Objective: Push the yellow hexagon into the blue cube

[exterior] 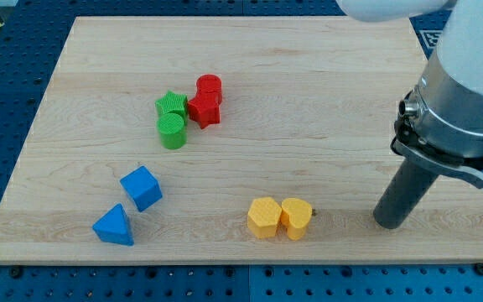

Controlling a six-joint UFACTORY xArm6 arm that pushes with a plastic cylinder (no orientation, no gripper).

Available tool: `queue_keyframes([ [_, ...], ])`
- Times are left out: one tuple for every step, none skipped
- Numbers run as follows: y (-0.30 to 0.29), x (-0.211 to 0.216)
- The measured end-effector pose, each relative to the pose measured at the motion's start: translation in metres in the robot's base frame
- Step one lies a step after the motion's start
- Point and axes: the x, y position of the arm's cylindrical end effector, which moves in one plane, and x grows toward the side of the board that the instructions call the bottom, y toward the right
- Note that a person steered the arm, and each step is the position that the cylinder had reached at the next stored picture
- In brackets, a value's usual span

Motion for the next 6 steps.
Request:
queue_keyframes([
  [-0.011,0.020],
  [-0.041,0.026],
  [-0.073,0.025],
  [-0.105,0.018],
  [-0.134,0.003],
  [-0.159,-0.011],
])
